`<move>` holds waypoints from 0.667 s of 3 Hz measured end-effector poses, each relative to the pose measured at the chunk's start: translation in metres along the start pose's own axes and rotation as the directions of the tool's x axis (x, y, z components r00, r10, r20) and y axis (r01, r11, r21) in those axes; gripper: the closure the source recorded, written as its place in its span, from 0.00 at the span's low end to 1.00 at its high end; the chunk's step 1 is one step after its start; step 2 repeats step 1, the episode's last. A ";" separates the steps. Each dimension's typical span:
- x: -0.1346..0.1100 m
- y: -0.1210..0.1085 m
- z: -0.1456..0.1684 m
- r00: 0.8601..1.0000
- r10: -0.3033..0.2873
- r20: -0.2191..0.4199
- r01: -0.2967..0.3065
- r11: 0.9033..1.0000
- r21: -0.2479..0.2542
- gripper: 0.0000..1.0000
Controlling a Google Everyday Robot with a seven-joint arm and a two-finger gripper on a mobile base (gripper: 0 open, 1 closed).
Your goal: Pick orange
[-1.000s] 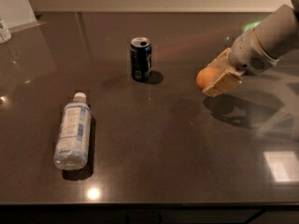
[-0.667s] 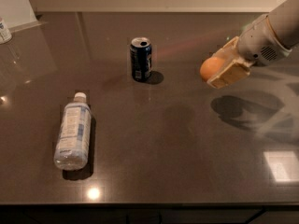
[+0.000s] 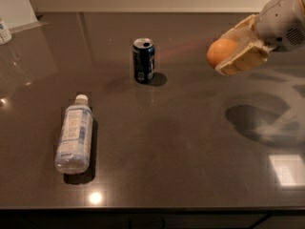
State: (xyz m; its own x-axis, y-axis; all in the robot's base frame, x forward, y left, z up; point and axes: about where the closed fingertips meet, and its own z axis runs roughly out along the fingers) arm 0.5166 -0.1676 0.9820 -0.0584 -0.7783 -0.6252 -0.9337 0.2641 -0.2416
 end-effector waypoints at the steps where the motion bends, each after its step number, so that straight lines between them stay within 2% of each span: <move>1: 0.000 0.000 0.000 1.000 0.000 0.000 0.000 1.000 0.000 1.00; 2: 0.000 0.000 0.000 1.000 0.000 0.000 0.000 1.000 0.000 1.00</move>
Offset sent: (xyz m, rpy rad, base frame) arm 0.0000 0.0000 0.0000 0.0000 0.0000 0.0000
